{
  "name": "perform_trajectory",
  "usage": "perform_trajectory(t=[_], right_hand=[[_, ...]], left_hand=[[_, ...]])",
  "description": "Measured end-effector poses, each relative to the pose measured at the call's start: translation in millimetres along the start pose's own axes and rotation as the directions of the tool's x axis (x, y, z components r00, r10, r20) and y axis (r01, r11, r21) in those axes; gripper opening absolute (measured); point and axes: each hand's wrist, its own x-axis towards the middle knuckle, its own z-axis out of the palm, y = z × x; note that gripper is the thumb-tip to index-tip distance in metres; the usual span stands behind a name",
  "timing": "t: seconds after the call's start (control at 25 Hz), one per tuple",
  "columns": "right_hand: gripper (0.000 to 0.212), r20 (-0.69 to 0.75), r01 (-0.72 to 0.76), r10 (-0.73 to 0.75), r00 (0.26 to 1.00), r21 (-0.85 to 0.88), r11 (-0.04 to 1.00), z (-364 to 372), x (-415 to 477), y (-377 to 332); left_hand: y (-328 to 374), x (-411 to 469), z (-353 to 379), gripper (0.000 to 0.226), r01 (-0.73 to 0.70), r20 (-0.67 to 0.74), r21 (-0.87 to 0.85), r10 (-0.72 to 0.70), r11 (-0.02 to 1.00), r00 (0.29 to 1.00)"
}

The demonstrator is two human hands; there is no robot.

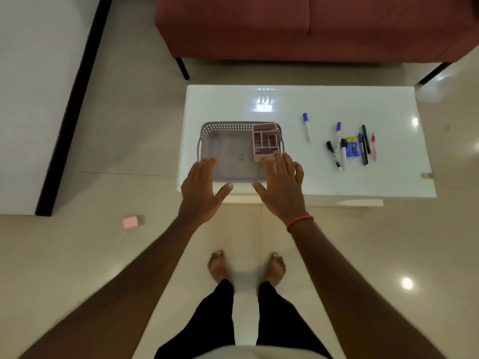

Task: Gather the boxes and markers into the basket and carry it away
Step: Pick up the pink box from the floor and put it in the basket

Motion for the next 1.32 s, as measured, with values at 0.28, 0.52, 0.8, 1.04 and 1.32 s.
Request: perform_trajectory(t=[0.28, 0.52, 0.8, 1.04, 1.32], right_hand=[[0.056, -0.004, 0.134, -0.134, 0.991, 0.019, 0.991, -53.9, -16.7, -14.1], [0.056, 0.023, 0.257, -0.258, 0.966, 0.033, 0.966, -58.4, -21.8, -34.4], [0.056, 0.062, 0.413, -0.414, 0.908, 0.028, 0.91, -48.7, -28.4, -119.4], [0.057, 0.133, 0.499, -0.509, 0.85, 0.102, 0.861, -29.5, -48.0, -218.5], [0.056, 0.163, 0.566, -0.584, 0.796, 0.145, 0.812, 0.8, -66.0, -311.3]], left_hand=[[25.0, -53.5, -29.6, 0.076, 0.035, -0.034, 0.004, -0.035, 0.999, 0.999], [21.7, -76.6, -51.3, 0.076, 0.116, -0.124, 0.013, -0.114, 0.993, 0.986], [-29.2, -114.4, -92.6, 0.066, 0.24, -0.203, 0.009, -0.234, 0.971, 0.951], [-99.8, -165.0, -128.8, 0.078, 0.32, -0.242, -0.063, -0.325, 0.945, 0.914], [-173.3, -214.3, -162.6, 0.071, 0.432, -0.249, -0.136, -0.452, 0.892, 0.856]])
